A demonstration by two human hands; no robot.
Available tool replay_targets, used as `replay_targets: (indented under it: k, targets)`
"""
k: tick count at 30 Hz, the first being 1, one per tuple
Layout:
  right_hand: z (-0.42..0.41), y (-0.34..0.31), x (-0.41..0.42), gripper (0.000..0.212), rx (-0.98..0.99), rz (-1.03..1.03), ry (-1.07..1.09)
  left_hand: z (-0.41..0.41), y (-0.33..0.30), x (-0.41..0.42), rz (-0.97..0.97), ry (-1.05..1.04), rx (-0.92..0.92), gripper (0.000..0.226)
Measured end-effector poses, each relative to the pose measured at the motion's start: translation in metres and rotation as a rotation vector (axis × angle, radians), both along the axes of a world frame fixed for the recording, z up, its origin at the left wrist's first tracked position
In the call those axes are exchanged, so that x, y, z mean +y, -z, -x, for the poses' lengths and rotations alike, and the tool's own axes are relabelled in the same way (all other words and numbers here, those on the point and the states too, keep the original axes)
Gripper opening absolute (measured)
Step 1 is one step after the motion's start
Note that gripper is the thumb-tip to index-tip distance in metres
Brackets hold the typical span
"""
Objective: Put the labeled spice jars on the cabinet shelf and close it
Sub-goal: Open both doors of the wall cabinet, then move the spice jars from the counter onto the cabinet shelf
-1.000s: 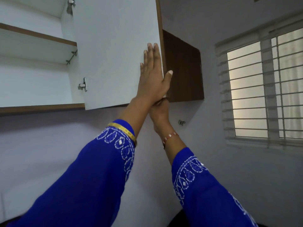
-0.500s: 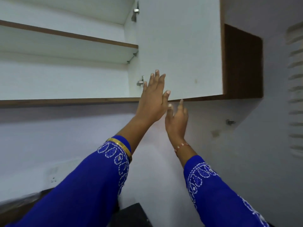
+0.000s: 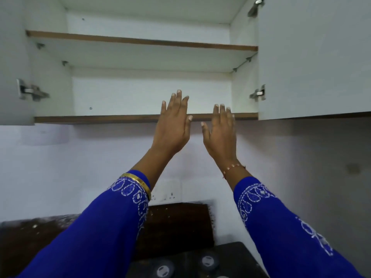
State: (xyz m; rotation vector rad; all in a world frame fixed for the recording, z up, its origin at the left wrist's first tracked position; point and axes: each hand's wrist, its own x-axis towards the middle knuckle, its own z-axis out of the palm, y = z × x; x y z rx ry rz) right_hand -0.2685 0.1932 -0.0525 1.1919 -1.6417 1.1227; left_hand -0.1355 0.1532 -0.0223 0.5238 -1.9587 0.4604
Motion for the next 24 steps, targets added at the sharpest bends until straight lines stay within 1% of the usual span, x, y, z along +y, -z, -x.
replay_targets:
  k: [3,6,10,14,19,24]
  targets:
    - [-0.037,-0.006,-0.023,0.063,0.11,-0.051,0.007,-0.049,0.003,-0.03,0.052,-0.121,-0.014,0.052]
    - [-0.077,-0.007,-0.051,0.064,0.168,-0.084,0.0,-0.101,0.01,-0.06,0.078,-0.233,-0.053,0.052]
    - [-0.119,0.005,-0.079,0.065,0.202,-0.128,0.003,-0.151,0.026,-0.09,0.056,-0.308,-0.063,0.053]
    - [-0.139,0.033,-0.099,0.064,0.247,-0.198,0.019,-0.178,0.05,-0.106,0.005,-0.346,-0.063,0.054]
    - [-0.144,0.074,-0.109,0.066,0.195,-0.308,-0.01,-0.185,0.093,-0.107,-0.083,-0.37,-0.087,0.054]
    - [-0.146,0.126,-0.111,0.068,0.109,-0.385,-0.087,-0.188,0.147,-0.101,-0.193,-0.351,-0.075,0.054]
